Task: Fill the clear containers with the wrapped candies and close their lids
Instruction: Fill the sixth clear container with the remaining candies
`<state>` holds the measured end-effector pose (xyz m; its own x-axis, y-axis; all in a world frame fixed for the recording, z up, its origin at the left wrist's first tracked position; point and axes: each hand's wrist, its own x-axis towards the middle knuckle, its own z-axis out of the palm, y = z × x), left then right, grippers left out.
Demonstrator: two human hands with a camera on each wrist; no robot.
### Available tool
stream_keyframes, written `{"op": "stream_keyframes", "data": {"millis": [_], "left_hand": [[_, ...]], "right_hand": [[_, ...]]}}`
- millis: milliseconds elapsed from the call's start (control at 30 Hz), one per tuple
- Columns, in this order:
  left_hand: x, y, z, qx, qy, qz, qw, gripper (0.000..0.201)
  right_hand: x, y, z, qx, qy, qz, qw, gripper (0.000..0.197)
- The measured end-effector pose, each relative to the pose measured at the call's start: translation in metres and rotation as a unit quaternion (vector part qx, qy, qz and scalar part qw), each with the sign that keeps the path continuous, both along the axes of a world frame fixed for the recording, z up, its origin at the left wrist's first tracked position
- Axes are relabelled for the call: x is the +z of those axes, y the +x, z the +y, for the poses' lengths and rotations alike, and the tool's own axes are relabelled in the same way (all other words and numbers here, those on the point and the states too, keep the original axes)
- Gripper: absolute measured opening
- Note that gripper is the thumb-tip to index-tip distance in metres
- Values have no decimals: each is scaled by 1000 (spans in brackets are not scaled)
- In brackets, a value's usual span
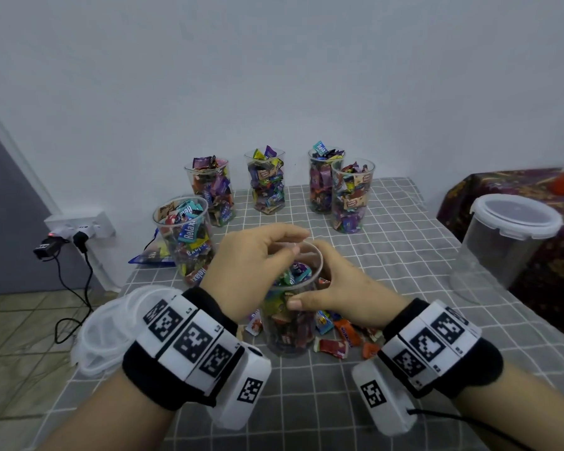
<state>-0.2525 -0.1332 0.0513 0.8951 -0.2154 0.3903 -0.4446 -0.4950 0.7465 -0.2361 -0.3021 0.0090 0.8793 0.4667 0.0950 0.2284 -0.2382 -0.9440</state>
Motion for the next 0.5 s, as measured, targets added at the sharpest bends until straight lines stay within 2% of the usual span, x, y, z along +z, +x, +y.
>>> {"op": "stream_keyframes", "data": {"millis": [100,267,400,467,500], "left_hand": [[-2,-2,0,16,-47,-33,998,28],[1,-1,6,88,-106,-116,984,33],[-4,15,24,149,-104,-75,981,33],[-13,26,34,159,-74,-25,984,33],[-16,30,38,163,-29,-2,986,33]], "right_hand": [[-1,1,0,-6,1,6,1000,68],[-2,1,-1,-4,-32,14,999,64],[-1,6,-12,42,-150,-12,988,93],[-1,11,-20,41,-240,-43,969,96],[-1,13,-25,30,-287,-55,956,96]]}}
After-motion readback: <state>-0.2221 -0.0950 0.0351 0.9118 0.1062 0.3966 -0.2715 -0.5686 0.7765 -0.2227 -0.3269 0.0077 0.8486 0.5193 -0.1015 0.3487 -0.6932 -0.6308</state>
